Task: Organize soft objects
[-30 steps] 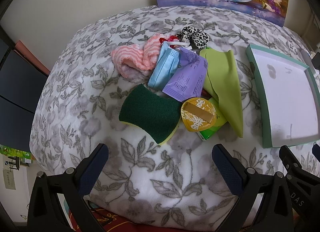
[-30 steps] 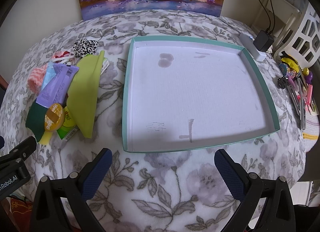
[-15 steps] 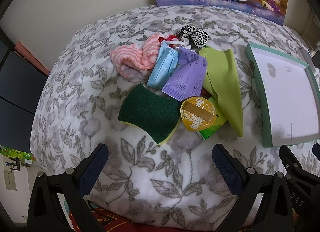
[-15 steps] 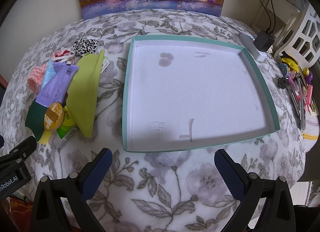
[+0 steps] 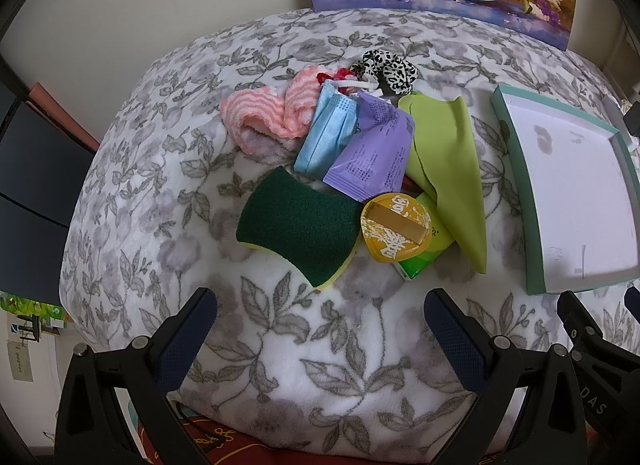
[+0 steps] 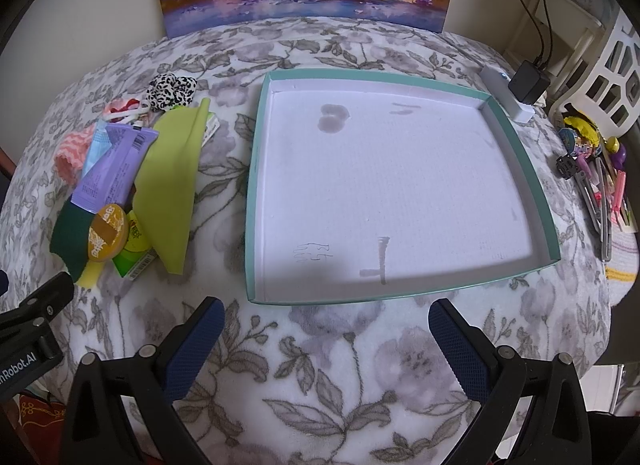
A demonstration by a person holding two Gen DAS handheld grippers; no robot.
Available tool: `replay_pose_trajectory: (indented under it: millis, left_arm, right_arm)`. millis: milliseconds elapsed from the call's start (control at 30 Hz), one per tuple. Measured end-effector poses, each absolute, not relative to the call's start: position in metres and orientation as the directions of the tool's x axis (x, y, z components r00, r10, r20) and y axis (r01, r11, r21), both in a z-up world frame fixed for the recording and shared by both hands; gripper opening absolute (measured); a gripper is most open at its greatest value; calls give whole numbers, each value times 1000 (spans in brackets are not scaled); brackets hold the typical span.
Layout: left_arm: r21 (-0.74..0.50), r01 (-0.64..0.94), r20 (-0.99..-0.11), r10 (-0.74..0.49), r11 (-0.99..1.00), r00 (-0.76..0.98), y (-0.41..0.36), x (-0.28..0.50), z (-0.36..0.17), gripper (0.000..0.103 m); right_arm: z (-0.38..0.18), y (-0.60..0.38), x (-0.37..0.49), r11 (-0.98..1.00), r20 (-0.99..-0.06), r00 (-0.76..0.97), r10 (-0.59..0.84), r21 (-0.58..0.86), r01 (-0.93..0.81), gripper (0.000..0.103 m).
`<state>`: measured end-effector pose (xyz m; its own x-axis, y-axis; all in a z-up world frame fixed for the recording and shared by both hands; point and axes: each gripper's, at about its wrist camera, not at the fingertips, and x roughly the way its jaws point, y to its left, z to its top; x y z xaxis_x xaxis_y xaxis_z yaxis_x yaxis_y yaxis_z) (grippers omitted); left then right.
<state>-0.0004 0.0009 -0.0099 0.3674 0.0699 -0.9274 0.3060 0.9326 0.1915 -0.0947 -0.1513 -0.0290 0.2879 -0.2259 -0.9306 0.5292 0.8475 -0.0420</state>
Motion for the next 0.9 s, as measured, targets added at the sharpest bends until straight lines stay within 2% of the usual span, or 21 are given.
replay_pose_trajectory:
  millis: [167, 467, 733, 900]
  left_arm:
    - [91, 249, -940, 1, 964, 340, 18, 10, -8, 103]
    - [-58, 59, -928, -75, 997, 366, 69, 43, -13, 103]
    - [-143, 27, -952, -145, 989, 269, 73, 61, -44, 103]
    - [-119, 28, -969, -122, 993, 214, 72, 75, -57, 103]
  right_arm:
    - [-27, -148, -95, 850, -921, 315, -231, -33, 526, 103]
    - [-2, -129, -79, 873, -844, 510, -167, 113, 474, 103]
    - [-19, -101, -45, 920, -873, 480, -89, 113, 376, 103]
    - [-30, -92, -28, 931, -892, 444, -88, 85, 355, 103]
